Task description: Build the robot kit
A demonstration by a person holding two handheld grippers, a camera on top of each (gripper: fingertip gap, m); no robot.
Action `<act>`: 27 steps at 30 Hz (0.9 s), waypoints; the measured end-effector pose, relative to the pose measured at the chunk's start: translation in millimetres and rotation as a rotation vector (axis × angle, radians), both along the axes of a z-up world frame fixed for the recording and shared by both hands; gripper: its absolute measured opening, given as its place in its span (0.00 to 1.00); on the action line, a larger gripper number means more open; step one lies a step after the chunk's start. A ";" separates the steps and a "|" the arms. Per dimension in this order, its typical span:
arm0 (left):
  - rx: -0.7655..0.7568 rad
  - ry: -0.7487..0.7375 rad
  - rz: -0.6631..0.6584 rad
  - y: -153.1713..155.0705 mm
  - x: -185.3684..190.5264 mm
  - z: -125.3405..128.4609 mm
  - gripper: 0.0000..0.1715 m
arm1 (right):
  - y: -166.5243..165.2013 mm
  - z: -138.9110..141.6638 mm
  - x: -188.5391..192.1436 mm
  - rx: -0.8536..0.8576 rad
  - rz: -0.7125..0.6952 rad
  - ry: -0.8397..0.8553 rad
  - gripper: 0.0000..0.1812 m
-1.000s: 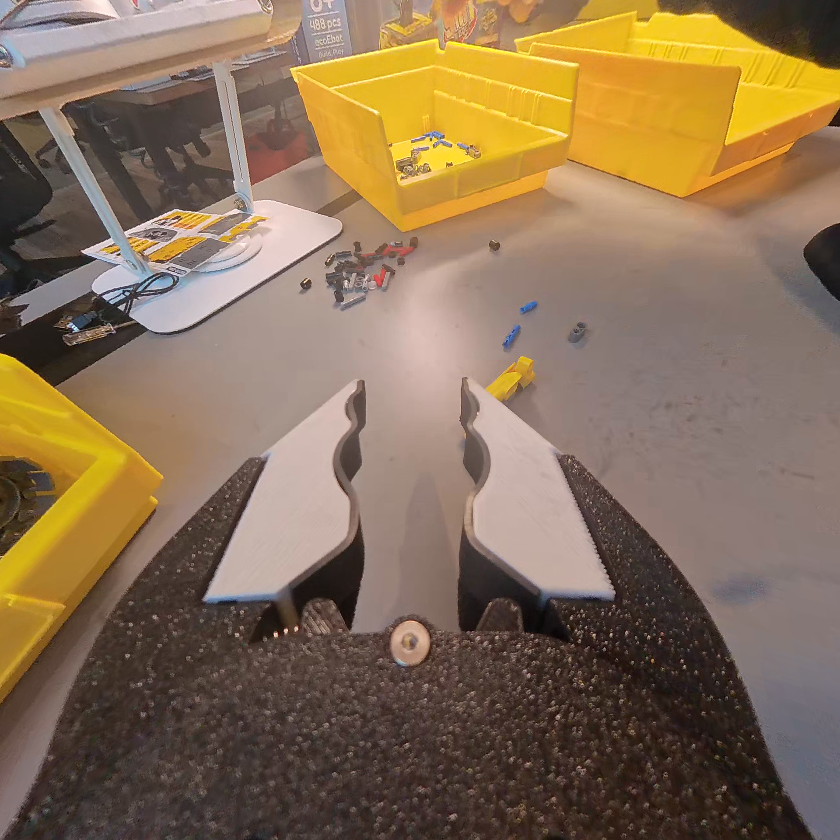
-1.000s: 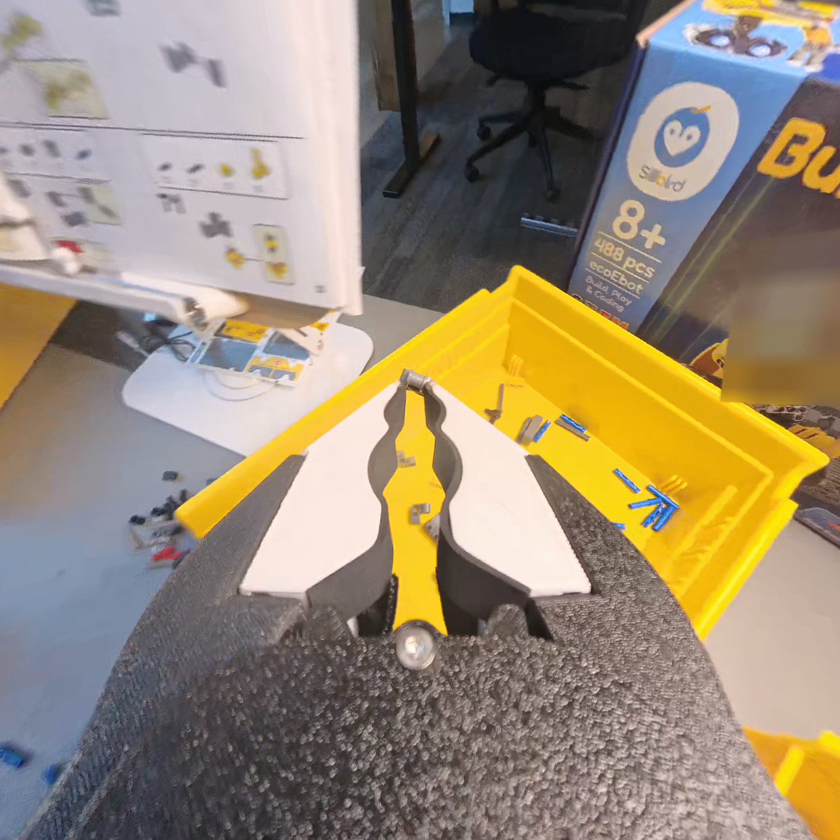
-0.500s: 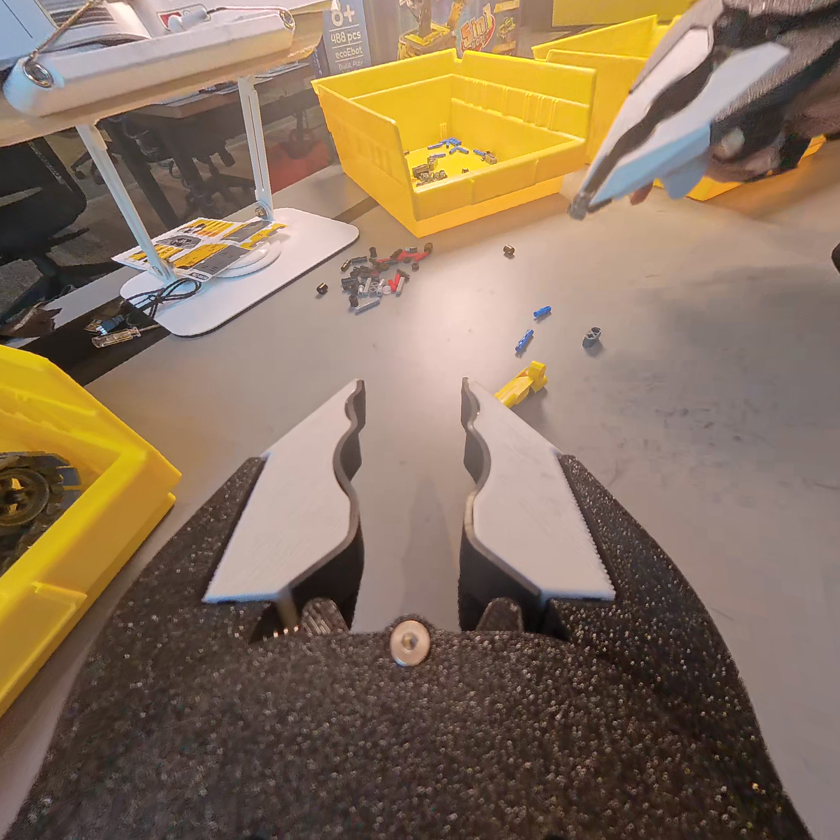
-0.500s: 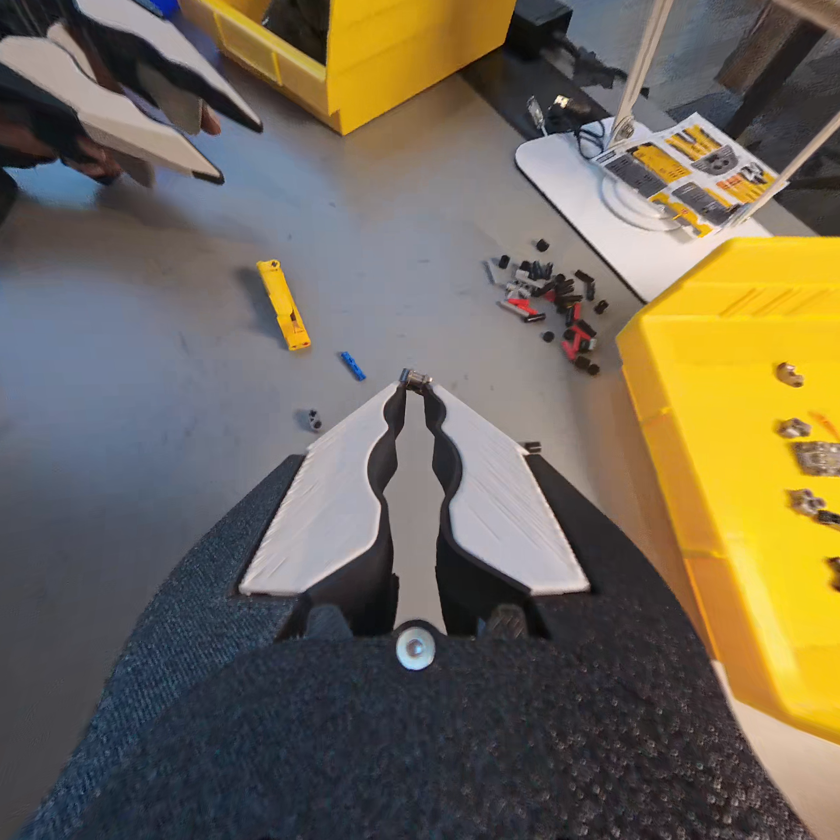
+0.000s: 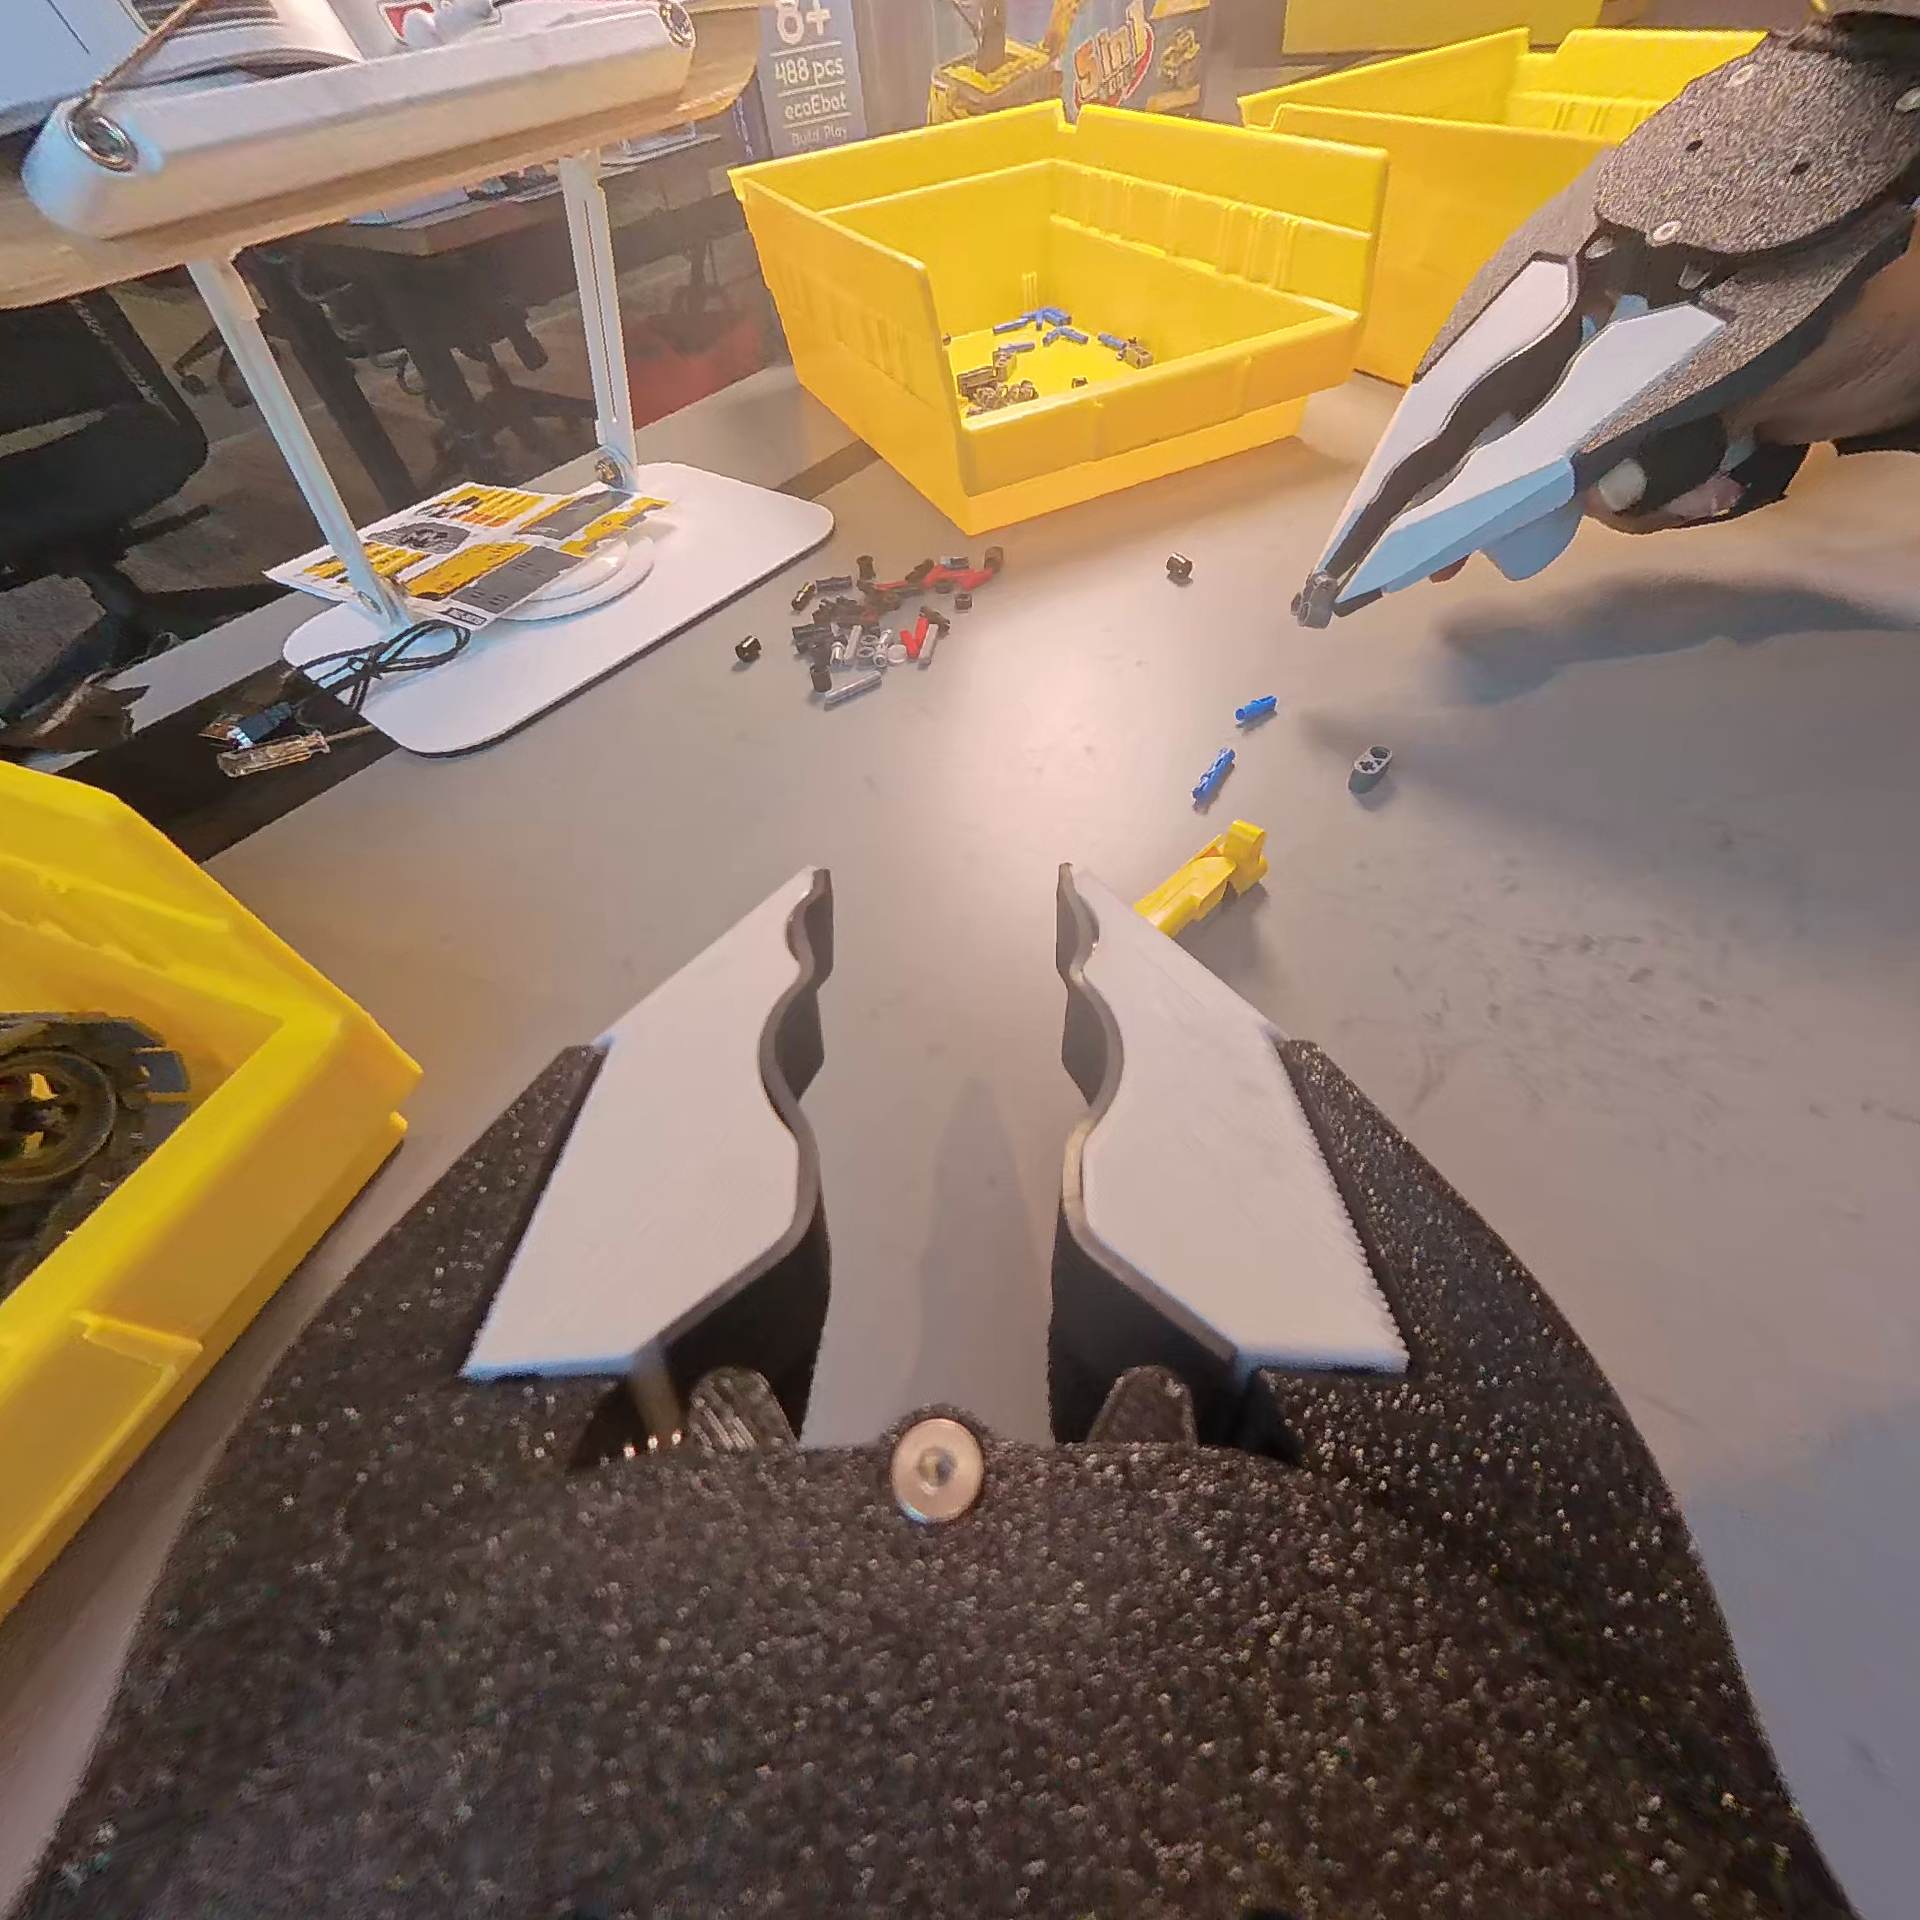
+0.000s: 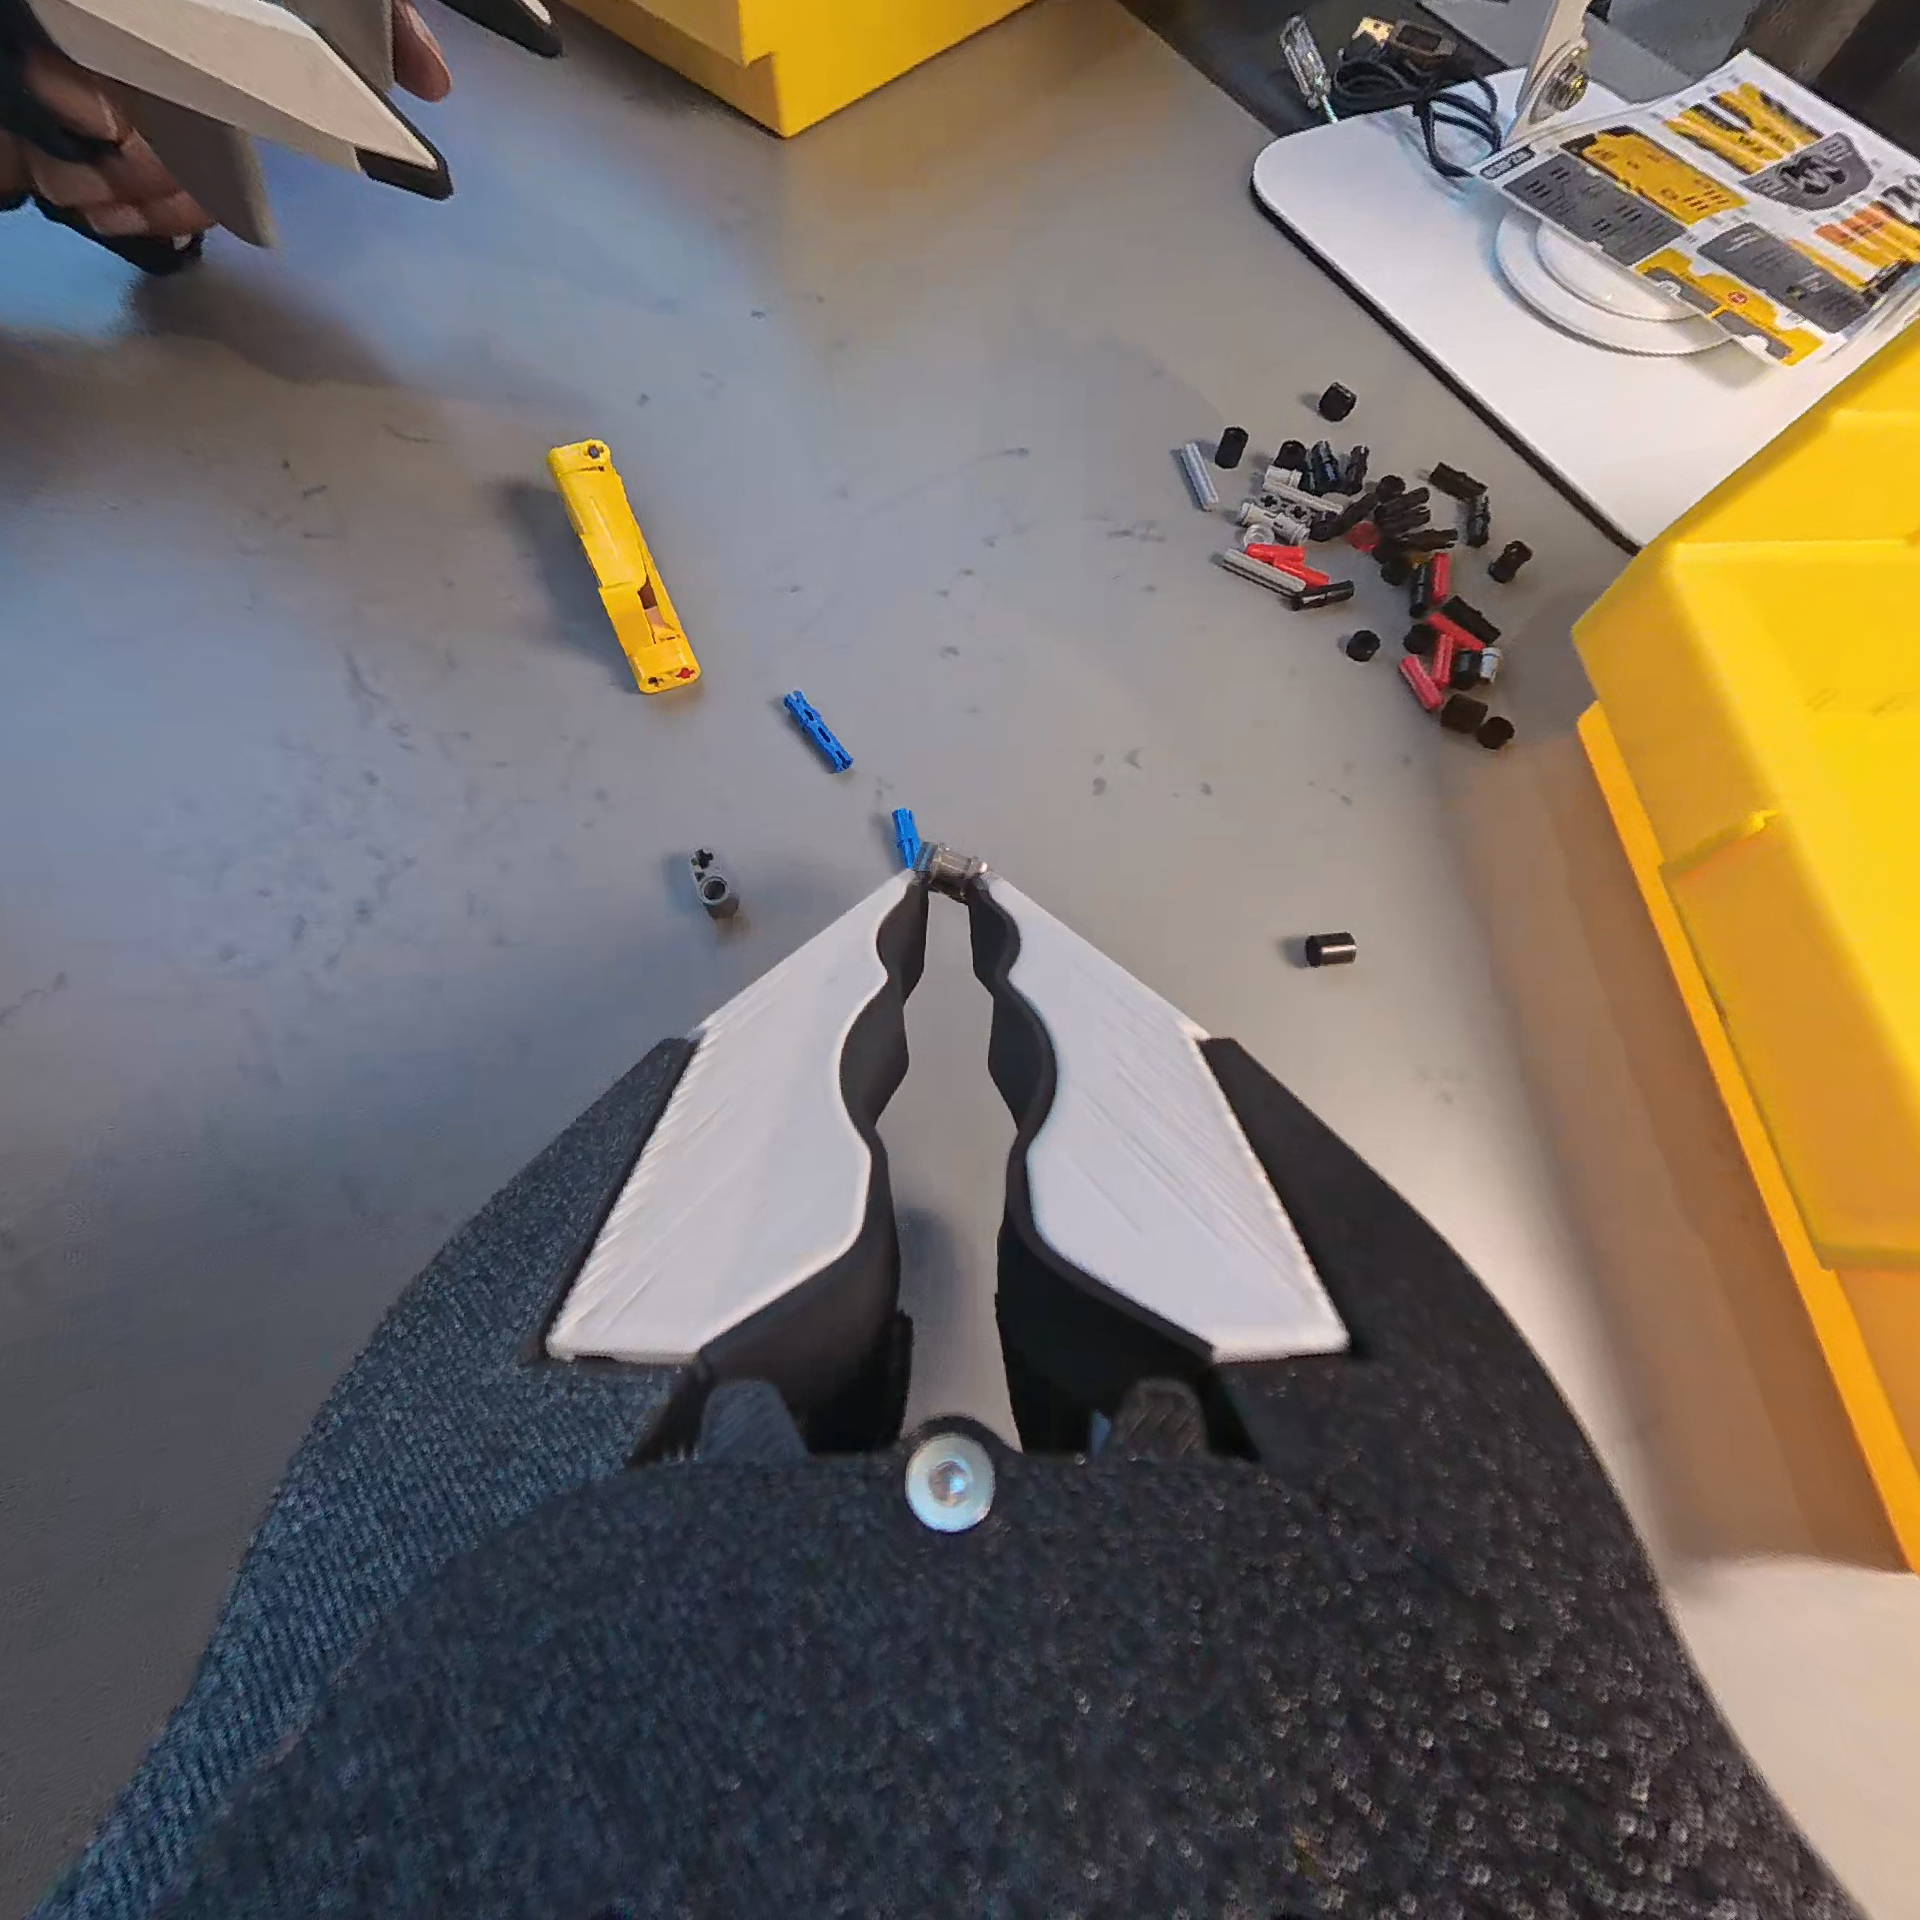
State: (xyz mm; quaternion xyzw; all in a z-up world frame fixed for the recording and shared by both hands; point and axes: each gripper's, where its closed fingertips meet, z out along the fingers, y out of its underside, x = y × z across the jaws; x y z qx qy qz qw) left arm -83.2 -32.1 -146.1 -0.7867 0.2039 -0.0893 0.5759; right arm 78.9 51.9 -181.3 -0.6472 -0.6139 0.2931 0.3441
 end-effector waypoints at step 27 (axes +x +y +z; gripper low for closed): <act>-0.004 0.002 -0.008 0.3 2.1 -0.7 0.25 | -22.2 -7.2 -0.3 0.023 0.114 -0.041 0.12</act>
